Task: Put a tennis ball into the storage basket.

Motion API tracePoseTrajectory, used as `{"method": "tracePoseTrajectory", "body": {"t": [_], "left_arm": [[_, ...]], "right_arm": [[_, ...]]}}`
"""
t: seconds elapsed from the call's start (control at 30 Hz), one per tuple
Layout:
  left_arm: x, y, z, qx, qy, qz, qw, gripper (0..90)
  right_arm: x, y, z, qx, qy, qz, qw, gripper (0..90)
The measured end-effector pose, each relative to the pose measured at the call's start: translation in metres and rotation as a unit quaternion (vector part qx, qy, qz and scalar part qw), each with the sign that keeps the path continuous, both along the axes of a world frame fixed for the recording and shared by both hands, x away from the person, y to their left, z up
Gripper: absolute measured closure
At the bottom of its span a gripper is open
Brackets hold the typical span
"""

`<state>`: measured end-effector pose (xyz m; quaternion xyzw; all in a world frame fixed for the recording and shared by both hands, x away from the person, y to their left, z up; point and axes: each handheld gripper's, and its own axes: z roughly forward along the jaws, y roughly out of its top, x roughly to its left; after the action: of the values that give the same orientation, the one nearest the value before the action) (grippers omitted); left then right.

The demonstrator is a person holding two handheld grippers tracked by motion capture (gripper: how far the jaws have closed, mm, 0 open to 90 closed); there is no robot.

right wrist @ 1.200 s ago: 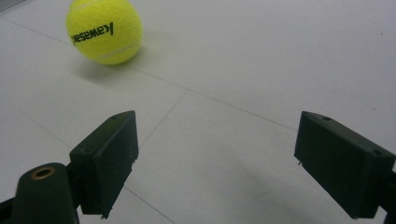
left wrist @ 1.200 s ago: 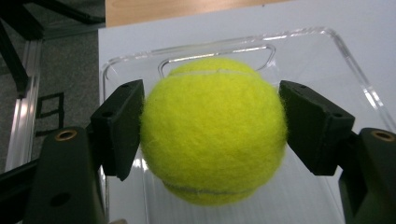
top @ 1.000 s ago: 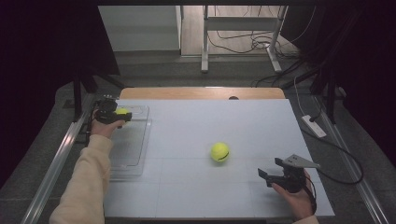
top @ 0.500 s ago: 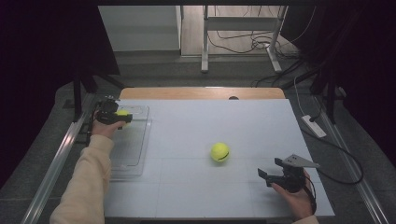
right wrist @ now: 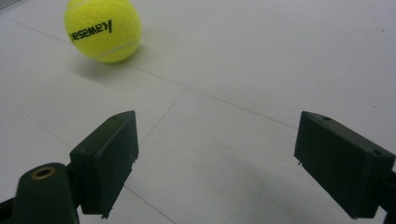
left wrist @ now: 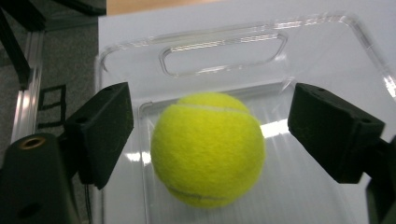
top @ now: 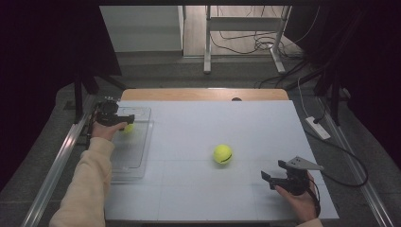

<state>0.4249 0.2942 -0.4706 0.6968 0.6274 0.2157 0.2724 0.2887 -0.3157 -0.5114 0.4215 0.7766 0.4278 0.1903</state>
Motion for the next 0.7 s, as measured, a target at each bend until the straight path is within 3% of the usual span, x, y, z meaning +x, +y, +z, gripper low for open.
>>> {"method": "tracePoseTrajectory", "body": {"t": [0.23,0.37,0.53,0.7], "left_arm": [[-0.008,-0.001,0.008,-0.014,-0.014,-0.013,0.9997,13.2],[-0.014,-0.002,0.013,-0.034,-0.026,-0.030,0.9986,13.3],[-0.031,-0.010,0.025,-0.069,-0.054,-0.071,0.9937,14.0],[-0.039,-0.016,0.029,-0.079,-0.068,-0.090,0.9905,14.3]], "right_arm": [[-0.001,0.000,0.001,0.000,0.000,-0.001,1.0000,13.6],[-0.001,0.000,0.001,0.001,0.000,-0.001,1.0000,13.5],[-0.001,0.000,0.001,0.001,-0.001,-0.003,1.0000,13.5],[0.000,0.000,0.001,-0.001,-0.002,-0.002,1.0000,13.6]]}}
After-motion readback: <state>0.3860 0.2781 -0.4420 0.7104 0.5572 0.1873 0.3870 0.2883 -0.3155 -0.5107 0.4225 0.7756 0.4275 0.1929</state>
